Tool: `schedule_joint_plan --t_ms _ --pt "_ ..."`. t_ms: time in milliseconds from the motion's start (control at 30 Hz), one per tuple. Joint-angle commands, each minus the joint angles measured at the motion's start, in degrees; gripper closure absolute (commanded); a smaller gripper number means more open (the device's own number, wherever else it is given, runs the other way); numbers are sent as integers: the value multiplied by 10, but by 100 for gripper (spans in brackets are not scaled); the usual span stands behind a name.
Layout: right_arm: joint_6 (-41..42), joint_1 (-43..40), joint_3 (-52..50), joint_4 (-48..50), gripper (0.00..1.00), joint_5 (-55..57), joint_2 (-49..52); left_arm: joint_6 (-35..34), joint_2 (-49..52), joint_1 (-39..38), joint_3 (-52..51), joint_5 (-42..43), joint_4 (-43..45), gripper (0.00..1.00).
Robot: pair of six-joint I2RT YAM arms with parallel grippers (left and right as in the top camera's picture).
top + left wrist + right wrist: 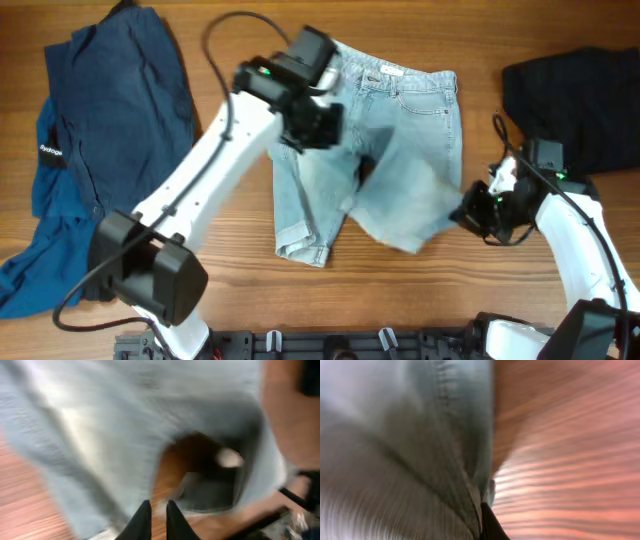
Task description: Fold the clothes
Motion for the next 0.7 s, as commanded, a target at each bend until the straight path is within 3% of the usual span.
schedule_joint_plan --t_ms 0,167,200,233,267,300,333,533,667 --pt "-8 -3 4 -50 96 72 -17 11 -12 16 9 -9 -42 84" --pt "-41 -3 29 -97 93 18 -46 26 -12 10 9 -10 -80 81" --pt "-50 -3 38 -103 80 17 -51 26 -12 11 9 -13 -74 82" --pt "-55 -3 49 -108 48 17 -52 25 -12 14 9 -21 -57 82" --pt "-61 -3 53 -110 29 17 -52 26 -12 16 9 -20 -41 82" --pt "-66 -3 57 -113 16 17 -52 25 -12 18 9 -20 -28 82" --pt "-69 -3 61 -119 10 18 -52 26 -12 21 9 -20 -15 82" --pt "-63 -3 134 -111 7 61 -61 46 -12 43 9 -22 56 82" --pt "-71 -3 169 19 5 106 -61 56 -9 47 9 -62 139 77"
